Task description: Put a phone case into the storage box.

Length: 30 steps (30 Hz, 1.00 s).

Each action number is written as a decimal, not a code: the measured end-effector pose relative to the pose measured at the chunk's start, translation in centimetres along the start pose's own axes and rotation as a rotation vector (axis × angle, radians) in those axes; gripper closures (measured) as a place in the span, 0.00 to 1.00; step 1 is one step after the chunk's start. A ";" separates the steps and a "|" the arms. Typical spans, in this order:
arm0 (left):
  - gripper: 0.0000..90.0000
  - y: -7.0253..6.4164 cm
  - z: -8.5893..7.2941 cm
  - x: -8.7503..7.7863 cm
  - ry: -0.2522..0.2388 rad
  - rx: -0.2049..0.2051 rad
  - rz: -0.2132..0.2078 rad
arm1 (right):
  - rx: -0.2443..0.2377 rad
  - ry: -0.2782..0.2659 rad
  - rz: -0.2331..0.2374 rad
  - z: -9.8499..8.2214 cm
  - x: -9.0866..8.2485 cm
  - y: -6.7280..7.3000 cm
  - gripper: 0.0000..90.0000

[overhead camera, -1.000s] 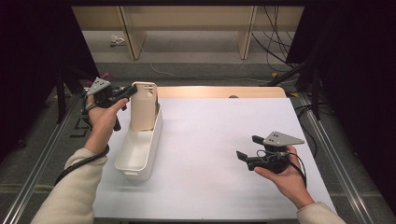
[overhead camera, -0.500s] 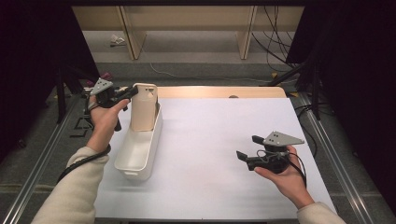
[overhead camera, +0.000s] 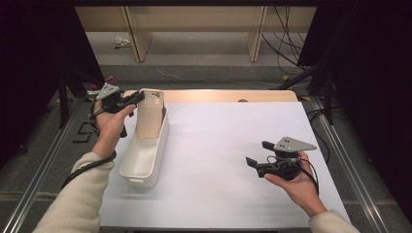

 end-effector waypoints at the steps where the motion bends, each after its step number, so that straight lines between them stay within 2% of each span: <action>1: 0.91 0.0 -0.1 0.1 0.002 -0.001 0.000 | -0.001 0.000 0.000 0.0 0.0 0.0 0.18; 11: 0.90 0.3 -0.9 0.7 0.029 -0.013 0.003 | 0.000 0.001 0.003 0.0 0.0 0.0 0.18; 30: 0.90 0.9 -1.8 1.2 0.053 -0.026 0.009 | 0.002 0.002 0.005 0.0 0.0 0.0 0.18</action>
Point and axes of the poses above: each handheld gripper's, and its own axes: x roughly forward along the jaws, z roughly out of its top, y roughly to its left, the point moved 3 cm from there along x, roughly forward along the jaws, and after that the axes turned 10 degrees about y, right-handed, at the moved point
